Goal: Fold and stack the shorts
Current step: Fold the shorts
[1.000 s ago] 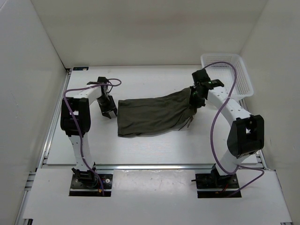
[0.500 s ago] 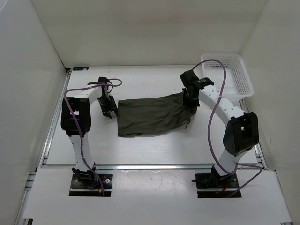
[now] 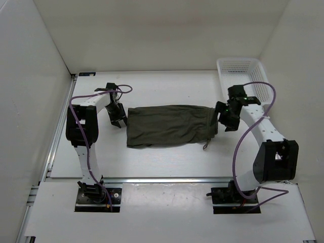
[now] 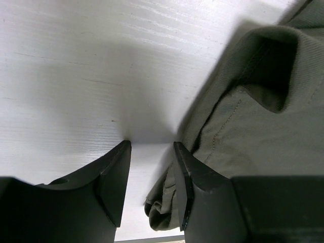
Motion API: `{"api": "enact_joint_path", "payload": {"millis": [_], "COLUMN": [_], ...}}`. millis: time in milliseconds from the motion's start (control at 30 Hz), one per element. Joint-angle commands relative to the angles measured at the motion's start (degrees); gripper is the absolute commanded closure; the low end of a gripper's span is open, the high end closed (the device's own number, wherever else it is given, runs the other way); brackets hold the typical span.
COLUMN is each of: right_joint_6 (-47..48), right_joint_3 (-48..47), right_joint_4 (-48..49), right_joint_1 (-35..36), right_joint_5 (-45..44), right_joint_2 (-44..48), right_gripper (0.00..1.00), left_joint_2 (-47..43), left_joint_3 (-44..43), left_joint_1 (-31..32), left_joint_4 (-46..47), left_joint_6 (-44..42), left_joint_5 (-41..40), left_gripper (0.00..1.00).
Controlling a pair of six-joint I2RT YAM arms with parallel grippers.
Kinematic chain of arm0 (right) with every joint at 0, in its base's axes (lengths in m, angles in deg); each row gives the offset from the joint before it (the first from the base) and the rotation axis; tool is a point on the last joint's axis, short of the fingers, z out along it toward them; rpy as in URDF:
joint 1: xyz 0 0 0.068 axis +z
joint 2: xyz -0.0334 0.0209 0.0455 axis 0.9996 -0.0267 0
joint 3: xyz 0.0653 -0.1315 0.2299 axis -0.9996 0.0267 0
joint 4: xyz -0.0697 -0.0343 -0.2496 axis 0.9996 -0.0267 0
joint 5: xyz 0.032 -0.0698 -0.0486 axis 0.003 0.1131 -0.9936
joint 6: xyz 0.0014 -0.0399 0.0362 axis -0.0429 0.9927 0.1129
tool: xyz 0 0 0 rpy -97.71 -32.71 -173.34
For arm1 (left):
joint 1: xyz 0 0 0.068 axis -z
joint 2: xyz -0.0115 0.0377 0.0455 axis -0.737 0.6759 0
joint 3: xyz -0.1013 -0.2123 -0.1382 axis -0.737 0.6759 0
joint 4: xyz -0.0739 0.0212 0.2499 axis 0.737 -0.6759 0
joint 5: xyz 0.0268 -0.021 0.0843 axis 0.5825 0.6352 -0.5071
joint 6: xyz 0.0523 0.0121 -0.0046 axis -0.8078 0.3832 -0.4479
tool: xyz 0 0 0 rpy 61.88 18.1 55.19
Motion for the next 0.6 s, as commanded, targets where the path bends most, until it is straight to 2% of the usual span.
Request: {"api": "enact_joint_path", "payload": {"millis": [0,100,200,367,567], "right_joint_6": [0.6,1.2,1.7,2.2,1.7], "right_joint_3": [1.8,1.3,0.8,-1.5,-4.8], "right_joint_4": [6.1,8.2,11.2,16.1,20.5], "right_joint_1": [-3.2,-3.9,-3.9,-4.4,-4.4], "right_joint_5": [7.7,7.7,7.0,7.6,7.1], "right_joint_2": [1.7,-2.2,-6.2,-12.9,-19.6], "right_gripper": [0.21,0.23,0.15,0.14,0.25], "left_joint_2": [-1.4,-1.4,-1.4,-2.0,-2.5], "left_joint_3": [-2.0,-2.6,-2.6,-2.1,-0.8], "left_joint_1": [0.1,0.1,0.1,0.1,0.1], "left_joint_4": [-0.3,-0.8,-1.3,-1.3,-1.3], "left_joint_6": [-0.9,-0.9,-0.9,-0.9,-0.9], "left_joint_5": [0.7,0.7,0.1,0.1,-0.4], "left_gripper": [0.5,0.5,0.49,0.49,0.49]}}
